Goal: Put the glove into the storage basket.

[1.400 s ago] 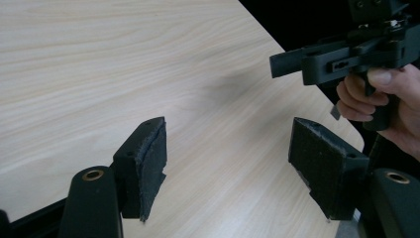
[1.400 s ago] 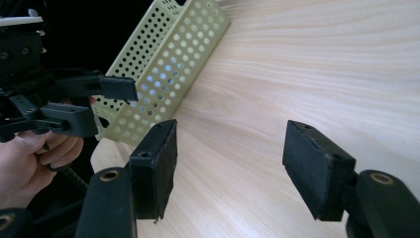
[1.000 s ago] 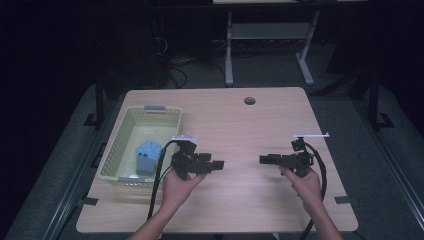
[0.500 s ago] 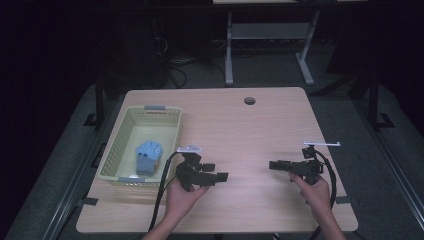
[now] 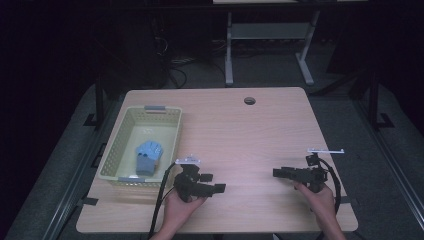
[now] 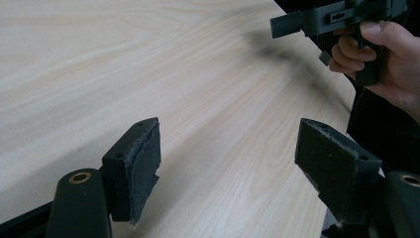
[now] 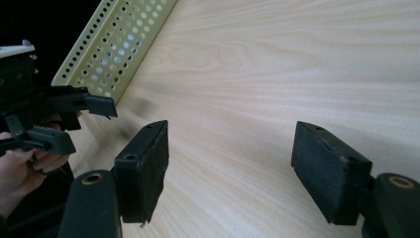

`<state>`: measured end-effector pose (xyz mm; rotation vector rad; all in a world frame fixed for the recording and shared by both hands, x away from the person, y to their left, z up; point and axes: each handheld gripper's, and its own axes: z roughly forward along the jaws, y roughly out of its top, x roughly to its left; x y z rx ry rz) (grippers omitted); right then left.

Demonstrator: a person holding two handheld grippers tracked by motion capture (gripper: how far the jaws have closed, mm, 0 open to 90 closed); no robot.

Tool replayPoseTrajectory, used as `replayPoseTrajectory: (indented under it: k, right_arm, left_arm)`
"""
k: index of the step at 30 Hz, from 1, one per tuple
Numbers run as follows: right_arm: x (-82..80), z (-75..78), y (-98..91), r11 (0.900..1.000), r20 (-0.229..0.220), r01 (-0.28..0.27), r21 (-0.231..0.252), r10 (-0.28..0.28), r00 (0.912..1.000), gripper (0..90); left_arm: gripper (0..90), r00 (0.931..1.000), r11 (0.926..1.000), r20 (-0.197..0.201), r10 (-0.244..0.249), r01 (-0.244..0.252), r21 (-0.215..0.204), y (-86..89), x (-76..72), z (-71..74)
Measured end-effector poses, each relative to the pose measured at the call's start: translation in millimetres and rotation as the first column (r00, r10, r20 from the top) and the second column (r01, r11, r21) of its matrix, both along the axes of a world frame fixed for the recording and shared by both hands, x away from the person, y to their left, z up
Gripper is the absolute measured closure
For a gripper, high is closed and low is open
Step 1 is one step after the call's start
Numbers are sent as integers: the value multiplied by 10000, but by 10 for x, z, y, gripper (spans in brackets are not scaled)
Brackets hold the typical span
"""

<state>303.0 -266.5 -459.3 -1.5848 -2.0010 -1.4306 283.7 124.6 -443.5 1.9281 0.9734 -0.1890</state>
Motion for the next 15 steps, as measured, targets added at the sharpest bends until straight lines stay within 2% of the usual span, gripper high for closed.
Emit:
replayPoseTrajectory:
  k: [3, 6, 7, 8, 11, 13, 15]
  right_arm:
    - [-79, -8, 21, 9996, 240, -147, -234, 153, 9996, 301]
    - [-126, -2, 32, 9995, 404, -225, -209, 233, 9989, 299]
    - [-152, 1, 37, 9993, 461, -261, -255, 272, 9986, 297]
    - [-202, -7, 41, 9992, 799, -347, -212, 363, 9961, 295]
    - [-256, -1, 56, 9985, 937, -527, -133, 537, 9941, 276]
    - [-271, 11, 65, 9983, 896, -581, -96, 587, 9942, 277]
    - [-291, 13, 76, 9974, 1110, -705, -146, 716, 9912, 276]
  left_arm:
    - [255, 9999, 10000, 150, -59, 58, 58, 31, -50, -2]
    - [255, 9996, 10000, 296, -43, 42, 25, 41, -97, -5]
    - [254, 9993, 10000, 360, -47, 46, 6, 50, -125, -8]
    - [251, 9992, 10000, 401, -48, 51, -51, 64, -155, -13]
    - [251, 9972, 9999, 748, -82, 88, -70, 102, -293, -47]
    - [252, 9971, 9999, 761, -52, 62, -129, 108, -322, -55]
    - [251, 9971, 9995, 745, -119, 141, -288, 120, -354, -55]
